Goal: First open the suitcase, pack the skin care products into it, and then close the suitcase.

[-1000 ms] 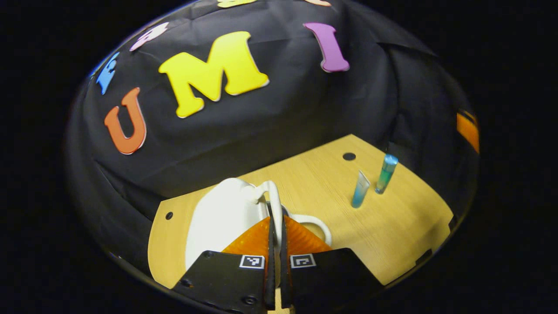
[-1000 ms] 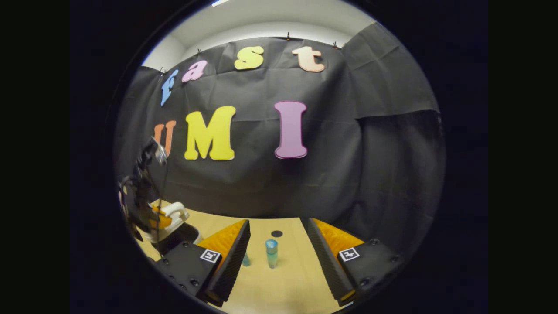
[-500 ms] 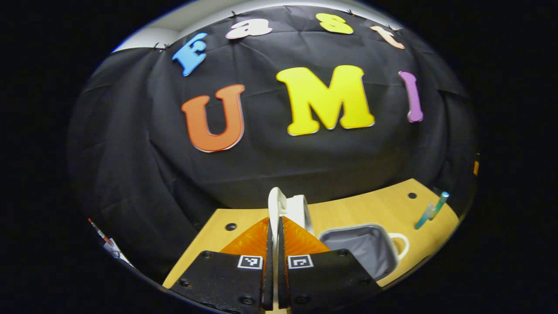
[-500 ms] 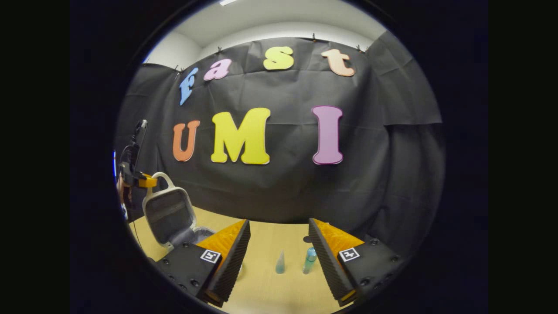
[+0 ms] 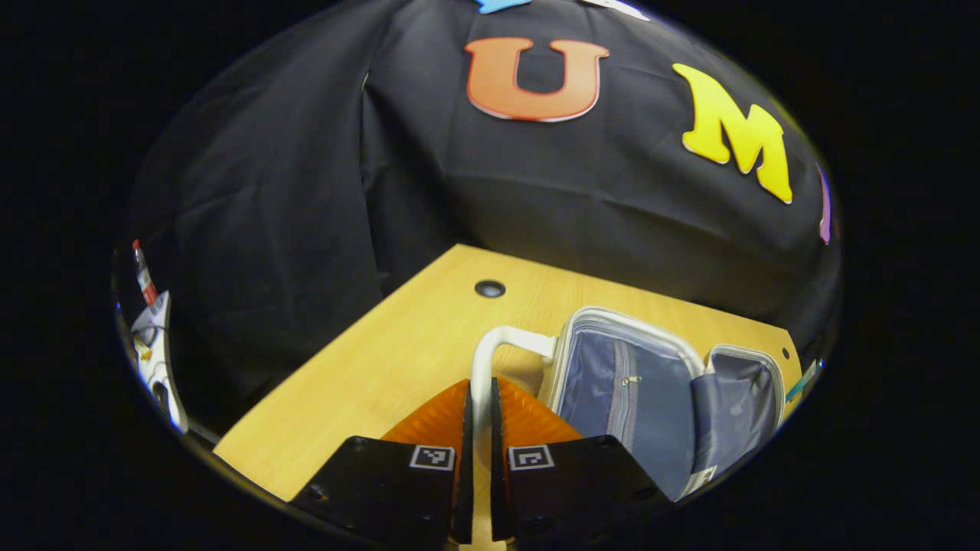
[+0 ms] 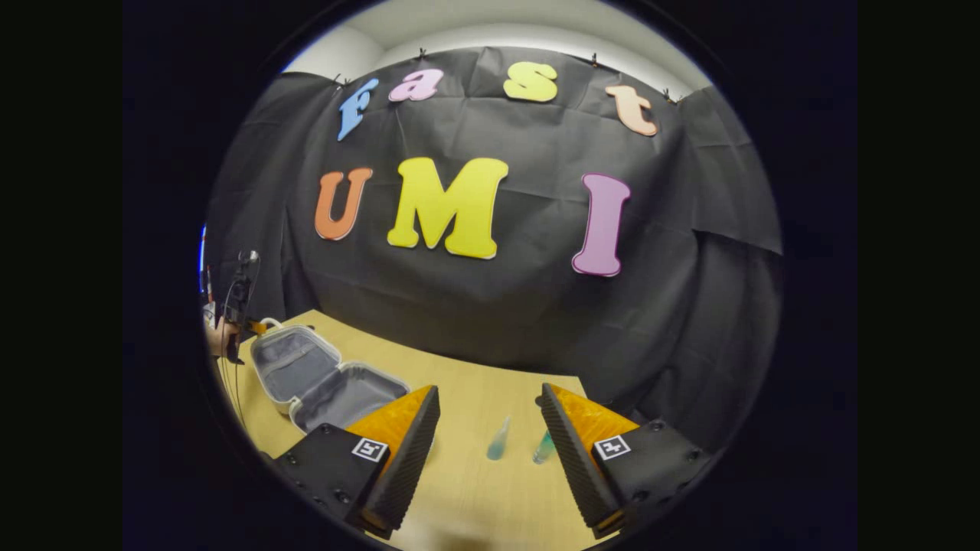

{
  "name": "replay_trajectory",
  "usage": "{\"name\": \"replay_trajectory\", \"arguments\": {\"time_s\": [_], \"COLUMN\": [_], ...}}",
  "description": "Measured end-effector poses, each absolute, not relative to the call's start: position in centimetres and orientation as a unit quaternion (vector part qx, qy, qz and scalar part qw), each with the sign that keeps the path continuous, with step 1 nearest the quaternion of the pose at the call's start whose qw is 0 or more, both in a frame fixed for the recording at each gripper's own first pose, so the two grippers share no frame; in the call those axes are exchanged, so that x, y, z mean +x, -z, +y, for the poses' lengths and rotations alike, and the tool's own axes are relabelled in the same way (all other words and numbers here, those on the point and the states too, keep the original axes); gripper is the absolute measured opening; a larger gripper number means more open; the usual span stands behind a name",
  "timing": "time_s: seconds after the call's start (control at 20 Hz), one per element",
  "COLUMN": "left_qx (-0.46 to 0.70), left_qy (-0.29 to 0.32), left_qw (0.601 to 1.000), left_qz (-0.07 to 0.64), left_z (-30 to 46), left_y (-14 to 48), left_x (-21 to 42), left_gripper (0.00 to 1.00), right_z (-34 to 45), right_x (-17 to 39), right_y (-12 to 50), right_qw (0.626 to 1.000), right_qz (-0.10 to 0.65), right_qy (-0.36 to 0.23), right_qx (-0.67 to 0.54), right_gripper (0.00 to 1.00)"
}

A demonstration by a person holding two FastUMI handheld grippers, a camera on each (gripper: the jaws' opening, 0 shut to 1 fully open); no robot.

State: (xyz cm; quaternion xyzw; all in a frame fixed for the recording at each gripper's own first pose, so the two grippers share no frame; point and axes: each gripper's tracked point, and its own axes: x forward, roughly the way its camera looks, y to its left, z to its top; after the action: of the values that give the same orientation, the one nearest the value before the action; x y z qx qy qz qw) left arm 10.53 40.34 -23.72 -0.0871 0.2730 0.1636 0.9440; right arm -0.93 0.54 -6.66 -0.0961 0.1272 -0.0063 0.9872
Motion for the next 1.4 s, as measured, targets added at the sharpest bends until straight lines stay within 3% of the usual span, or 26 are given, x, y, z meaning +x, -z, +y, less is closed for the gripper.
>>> {"name": "replay_trajectory", "arguments": {"time_s": [0.15, 0.25, 0.3, 0.35, 0.4, 0.5, 0.65, 0.95, 1.4], "left_qx": [-0.108, -0.108, -0.104, -0.098, -0.094, -0.09, -0.06, 0.034, 0.021], "left_qy": [-0.162, -0.172, -0.178, -0.184, -0.184, -0.177, -0.162, -0.081, 0.079], "left_qw": [0.932, 0.935, 0.935, 0.935, 0.936, 0.946, 0.967, 0.992, 0.988], "left_qz": [0.306, 0.292, 0.289, 0.287, 0.285, 0.258, 0.189, 0.091, 0.131], "left_z": [40.0, 40.5, 40.9, 41.1, 40.7, 38.6, 33.5, 15.1, -11.1], "left_y": [26.8, 26.6, 26.2, 25.8, 24.9, 21.5, 14.1, 3.5, 8.9], "left_x": [10.5, 10.7, 10.7, 10.5, 10.1, 9.6, 9.1, 6.5, 4.3], "left_gripper": [0.16, 0.22, 0.35, 0.55, 0.57, 0.99, 0.99, 0.98, 1.0], "right_z": [0.9, 1.1, 1.2, 1.3, 1.4, 0.9, -0.5, -5.6, -14.1], "right_x": [-1.0, -0.9, -0.7, -0.5, -0.4, -0.1, -0.1, -1.0, -3.7], "right_y": [6.9, 7.1, 7.3, 7.7, 8.0, 7.9, 8.2, 8.2, 10.7], "right_qw": [0.985, 0.985, 0.985, 0.984, 0.984, 0.986, 0.987, 0.99, 0.986], "right_qz": [0.137, 0.14, 0.143, 0.147, 0.15, 0.146, 0.142, 0.129, 0.151], "right_qy": [0.008, 0.006, 0.004, 0.001, -0.001, 0.0, 0.005, 0.019, 0.035], "right_qx": [-0.103, -0.104, -0.102, -0.098, -0.093, -0.085, -0.071, -0.056, -0.056], "right_gripper": [0.79, 0.79, 0.79, 0.79, 0.79, 0.79, 0.79, 0.79, 0.79]}}
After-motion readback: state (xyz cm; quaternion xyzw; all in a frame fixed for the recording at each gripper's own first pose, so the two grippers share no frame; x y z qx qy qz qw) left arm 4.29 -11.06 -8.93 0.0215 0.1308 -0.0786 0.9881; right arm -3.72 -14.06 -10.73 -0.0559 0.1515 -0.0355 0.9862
